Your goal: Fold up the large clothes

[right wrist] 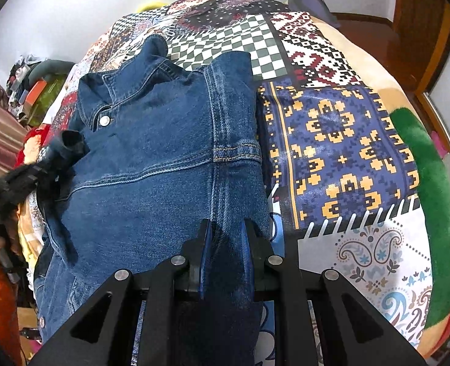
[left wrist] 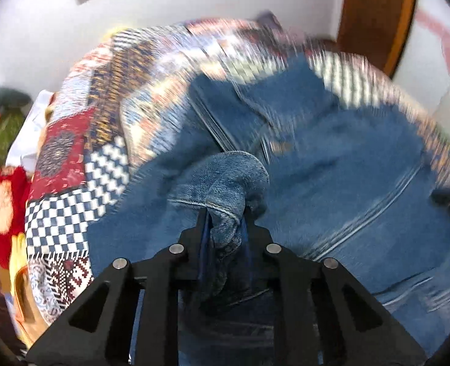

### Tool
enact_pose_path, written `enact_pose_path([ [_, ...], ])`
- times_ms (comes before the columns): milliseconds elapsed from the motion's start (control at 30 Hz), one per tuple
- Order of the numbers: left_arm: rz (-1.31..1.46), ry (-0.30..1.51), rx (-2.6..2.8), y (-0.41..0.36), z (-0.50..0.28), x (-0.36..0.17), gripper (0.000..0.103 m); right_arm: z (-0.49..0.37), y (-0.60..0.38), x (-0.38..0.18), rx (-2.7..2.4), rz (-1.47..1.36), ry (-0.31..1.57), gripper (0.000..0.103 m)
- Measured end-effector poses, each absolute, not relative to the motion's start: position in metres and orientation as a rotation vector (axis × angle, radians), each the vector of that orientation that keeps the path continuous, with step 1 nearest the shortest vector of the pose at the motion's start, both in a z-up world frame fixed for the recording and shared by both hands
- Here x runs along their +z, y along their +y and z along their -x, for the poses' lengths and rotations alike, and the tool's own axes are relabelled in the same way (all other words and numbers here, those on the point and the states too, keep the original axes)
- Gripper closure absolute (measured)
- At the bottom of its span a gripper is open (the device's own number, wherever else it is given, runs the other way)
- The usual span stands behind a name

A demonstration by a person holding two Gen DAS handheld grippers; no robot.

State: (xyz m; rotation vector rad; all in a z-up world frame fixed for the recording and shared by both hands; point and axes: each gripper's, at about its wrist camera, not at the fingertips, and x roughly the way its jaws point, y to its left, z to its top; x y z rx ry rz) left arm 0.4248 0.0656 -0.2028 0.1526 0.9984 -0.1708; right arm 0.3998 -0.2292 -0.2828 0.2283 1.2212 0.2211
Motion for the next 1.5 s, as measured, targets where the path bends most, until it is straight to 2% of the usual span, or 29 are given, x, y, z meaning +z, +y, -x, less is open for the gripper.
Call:
enact_pose_path([
  [167, 0.025, 0.884, -0.133, 0.122, -0.397, -0.146, 0.086, -0.403, -0.223, -0.281, 0.205, -0.181, 1.227, 0.089],
  [333, 0.147, 0.851, -0.102, 0.173, -0.357, -0.131, 0.088, -0.404, -0.219, -0.281, 0.186, -0.158, 1.229, 0.089],
  [467, 0.210, 0.899, -0.067, 0.202, -0.331, -0.156, 0.088, -0.406, -0.215, -0.280, 0.168, -0.138, 1.238, 0.089],
  [700, 0.353, 1.066, -0.009, 0.221, -0.313, -0.240, 0.088, -0.406, -0.204, -0.279, 0.145, -0.058, 1.234, 0.089],
  [800, 0.353, 1.103, 0.009, 0.219, -0.306, -0.262, 0.076, -0.404, -0.203, -0.279, 0.155, -0.029, 1.225, 0.089],
  [867, 0.334, 1.105, 0.041, 0.222, -0.302, -0.270, 0.060, -0.403, -0.201, -0.279, 0.175, 0.021, 1.216, 0.089],
  [1067, 0.333, 1.103, 0.071, 0.229, -0.290, -0.271, 0.042, -0.398, -0.196, -0.290, 0.046, 0.297, 1.241, 0.088],
  [1200, 0.312, 1.105, 0.080, 0.230, -0.282, -0.265, 0.034, -0.396, -0.215, -0.292, 0.075, 0.209, 1.248, 0.088],
  [1333, 0.300, 1.099, 0.100, 0.237, -0.276, -0.249, 0.033, -0.402, -0.225, -0.286, 0.079, 0.149, 1.278, 0.088],
  [1500, 0.244, 1.031, 0.146, 0.242, -0.282, -0.213, 0.031, -0.417, -0.217, -0.249, 0.162, 0.103, 1.181, 0.088],
])
